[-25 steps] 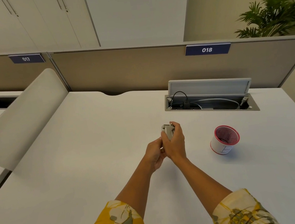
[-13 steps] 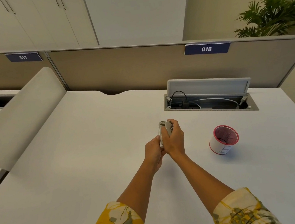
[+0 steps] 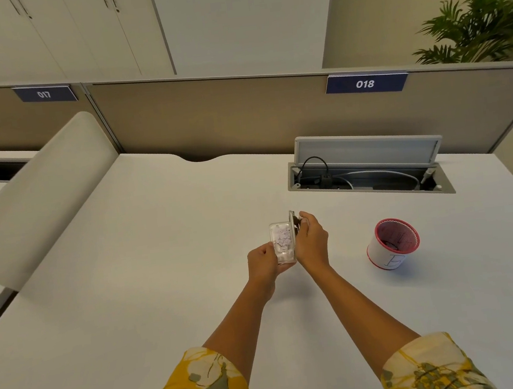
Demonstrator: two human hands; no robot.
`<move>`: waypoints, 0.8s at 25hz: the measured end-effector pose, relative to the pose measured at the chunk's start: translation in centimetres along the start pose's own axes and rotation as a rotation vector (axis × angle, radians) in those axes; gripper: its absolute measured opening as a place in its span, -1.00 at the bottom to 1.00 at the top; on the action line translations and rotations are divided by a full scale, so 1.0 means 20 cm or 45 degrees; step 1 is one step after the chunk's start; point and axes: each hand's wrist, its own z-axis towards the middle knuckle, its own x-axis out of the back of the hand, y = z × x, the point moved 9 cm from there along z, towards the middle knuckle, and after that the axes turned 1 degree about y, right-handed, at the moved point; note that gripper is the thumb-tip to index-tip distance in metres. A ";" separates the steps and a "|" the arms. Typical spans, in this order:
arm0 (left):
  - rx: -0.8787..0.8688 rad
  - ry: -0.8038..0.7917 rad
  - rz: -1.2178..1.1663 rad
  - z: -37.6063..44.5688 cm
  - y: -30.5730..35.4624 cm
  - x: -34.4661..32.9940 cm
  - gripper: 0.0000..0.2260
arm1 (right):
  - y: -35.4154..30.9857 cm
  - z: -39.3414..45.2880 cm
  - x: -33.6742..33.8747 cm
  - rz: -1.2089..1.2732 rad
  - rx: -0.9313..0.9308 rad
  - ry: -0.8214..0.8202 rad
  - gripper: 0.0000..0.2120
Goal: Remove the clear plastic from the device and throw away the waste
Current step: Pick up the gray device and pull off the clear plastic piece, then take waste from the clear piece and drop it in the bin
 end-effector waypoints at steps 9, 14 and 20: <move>0.067 0.079 -0.051 0.02 -0.02 0.08 -0.69 | 0.20 0.03 0.08 0.108 -0.232 -0.063 -0.67; 0.060 0.109 -0.056 0.03 -0.02 0.11 -0.72 | 0.39 0.00 0.08 0.484 -0.599 -0.138 -0.70; 0.056 0.104 -0.042 0.03 -0.02 0.11 -0.76 | 0.58 -0.09 0.14 0.331 -0.694 -0.105 -0.79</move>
